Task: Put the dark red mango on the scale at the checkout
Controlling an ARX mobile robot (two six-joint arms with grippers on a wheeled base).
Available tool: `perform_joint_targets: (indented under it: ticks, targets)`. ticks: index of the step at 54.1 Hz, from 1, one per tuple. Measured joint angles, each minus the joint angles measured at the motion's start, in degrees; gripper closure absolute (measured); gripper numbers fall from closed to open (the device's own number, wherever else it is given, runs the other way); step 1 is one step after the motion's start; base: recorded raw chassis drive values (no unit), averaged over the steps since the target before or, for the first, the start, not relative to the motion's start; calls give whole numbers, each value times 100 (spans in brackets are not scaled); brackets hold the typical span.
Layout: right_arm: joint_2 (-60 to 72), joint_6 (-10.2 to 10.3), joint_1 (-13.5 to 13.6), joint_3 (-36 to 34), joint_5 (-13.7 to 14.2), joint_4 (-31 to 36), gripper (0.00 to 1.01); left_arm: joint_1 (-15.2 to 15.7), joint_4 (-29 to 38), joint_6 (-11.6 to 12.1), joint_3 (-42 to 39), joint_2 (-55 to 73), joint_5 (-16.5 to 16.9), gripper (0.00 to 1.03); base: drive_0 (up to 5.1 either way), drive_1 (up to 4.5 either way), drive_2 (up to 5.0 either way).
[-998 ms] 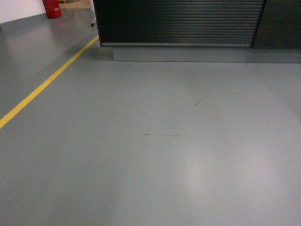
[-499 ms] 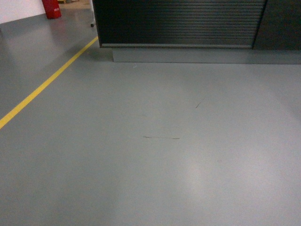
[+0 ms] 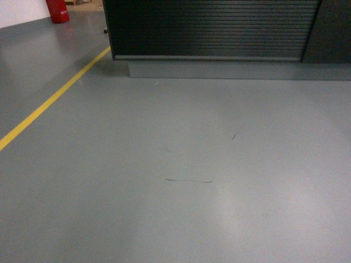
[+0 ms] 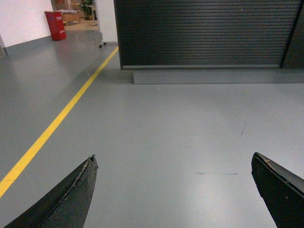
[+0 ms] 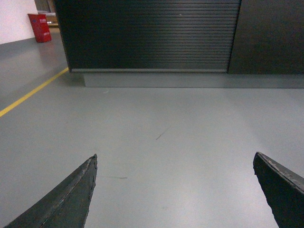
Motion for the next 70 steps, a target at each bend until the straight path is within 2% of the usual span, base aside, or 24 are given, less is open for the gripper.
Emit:
perform_joint_targets:
  ticks: [70]
  targets:
    - [0, 0, 0, 0, 4, -11, 3, 0, 15, 0, 0, 0, 0, 5, 3, 426, -419]
